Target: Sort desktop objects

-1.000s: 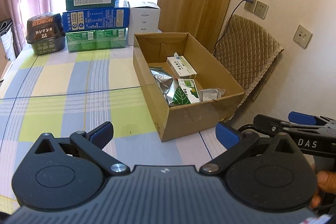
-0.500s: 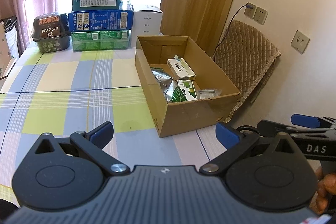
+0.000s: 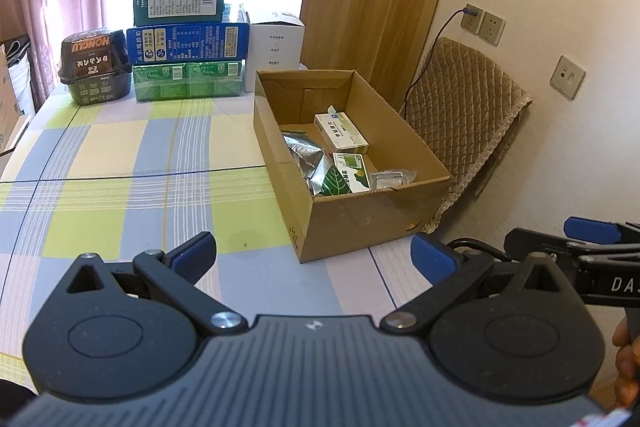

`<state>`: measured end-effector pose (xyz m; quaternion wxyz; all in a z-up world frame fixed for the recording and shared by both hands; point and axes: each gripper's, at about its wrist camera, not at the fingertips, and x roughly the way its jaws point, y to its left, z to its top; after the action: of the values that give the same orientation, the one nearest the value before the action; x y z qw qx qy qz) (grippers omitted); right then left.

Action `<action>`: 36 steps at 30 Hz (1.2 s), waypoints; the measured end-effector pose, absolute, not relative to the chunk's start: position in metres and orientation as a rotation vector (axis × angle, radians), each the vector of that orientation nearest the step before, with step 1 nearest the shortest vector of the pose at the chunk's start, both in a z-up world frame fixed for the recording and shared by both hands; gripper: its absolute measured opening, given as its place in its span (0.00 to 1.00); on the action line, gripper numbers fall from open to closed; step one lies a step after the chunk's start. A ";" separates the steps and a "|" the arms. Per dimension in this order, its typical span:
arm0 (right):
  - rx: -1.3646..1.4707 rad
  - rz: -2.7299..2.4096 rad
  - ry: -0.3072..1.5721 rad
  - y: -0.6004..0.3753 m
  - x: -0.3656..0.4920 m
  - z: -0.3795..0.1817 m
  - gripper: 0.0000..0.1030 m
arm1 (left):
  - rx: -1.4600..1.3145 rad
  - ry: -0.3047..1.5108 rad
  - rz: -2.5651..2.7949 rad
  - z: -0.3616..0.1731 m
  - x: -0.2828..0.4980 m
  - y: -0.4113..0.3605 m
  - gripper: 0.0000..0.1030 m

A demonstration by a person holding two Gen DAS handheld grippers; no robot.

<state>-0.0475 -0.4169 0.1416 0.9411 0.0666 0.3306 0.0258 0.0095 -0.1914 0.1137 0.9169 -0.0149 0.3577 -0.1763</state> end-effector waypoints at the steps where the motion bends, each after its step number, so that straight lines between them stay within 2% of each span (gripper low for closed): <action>1: 0.135 0.053 0.675 -0.417 -0.047 0.142 0.98 | -0.031 0.736 -0.363 0.114 0.009 -0.191 0.99; 36: 0.135 0.058 0.695 -0.412 -0.044 0.132 0.98 | -0.040 0.747 -0.348 0.107 0.011 -0.187 0.99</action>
<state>-0.0435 -0.4122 0.1323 0.9376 0.0659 0.3401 0.0286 0.0114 -0.1865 0.1073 0.9160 -0.0192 0.3631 -0.1692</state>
